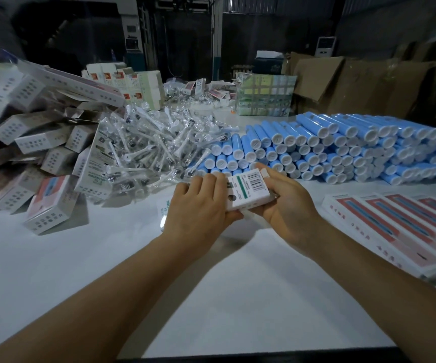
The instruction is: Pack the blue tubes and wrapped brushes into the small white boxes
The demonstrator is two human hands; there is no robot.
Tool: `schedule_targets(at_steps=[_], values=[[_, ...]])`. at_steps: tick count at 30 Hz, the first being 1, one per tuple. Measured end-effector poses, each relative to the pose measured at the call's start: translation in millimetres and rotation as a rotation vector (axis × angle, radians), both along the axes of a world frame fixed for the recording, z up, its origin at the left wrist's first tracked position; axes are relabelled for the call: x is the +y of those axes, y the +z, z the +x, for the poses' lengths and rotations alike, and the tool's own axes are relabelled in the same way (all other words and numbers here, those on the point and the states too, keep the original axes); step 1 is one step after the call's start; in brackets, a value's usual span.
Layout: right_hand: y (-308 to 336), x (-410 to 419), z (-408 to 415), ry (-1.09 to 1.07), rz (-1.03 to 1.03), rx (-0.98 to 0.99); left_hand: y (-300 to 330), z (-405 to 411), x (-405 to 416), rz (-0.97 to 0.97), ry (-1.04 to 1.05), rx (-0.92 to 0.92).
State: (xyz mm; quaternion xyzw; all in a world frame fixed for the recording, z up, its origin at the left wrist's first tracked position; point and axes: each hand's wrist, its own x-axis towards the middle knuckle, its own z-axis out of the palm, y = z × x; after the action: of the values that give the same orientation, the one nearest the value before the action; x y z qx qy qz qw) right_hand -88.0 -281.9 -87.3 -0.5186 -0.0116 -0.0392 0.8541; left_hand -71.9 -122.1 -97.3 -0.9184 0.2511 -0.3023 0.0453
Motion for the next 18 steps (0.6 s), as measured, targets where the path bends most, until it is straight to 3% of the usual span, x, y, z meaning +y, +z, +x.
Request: schedule_targets(at_steps=[12, 15, 18], values=[[-12.4, 7.1, 3.3, -0.143, -0.126, 0.014, -4.8, 0.7, -3.1, 0.047, 0.023, 0.021], [-13.7, 11.2, 3.0, -0.232, -0.278, -0.039, -4.0, 3.6, -2.6, -0.029, 0.036, 0.042], [-18.2, 14.1, 0.0, -0.354, -0.559, -0.107, -3.9, 5.7, -2.3, -0.025, 0.071, 0.062]])
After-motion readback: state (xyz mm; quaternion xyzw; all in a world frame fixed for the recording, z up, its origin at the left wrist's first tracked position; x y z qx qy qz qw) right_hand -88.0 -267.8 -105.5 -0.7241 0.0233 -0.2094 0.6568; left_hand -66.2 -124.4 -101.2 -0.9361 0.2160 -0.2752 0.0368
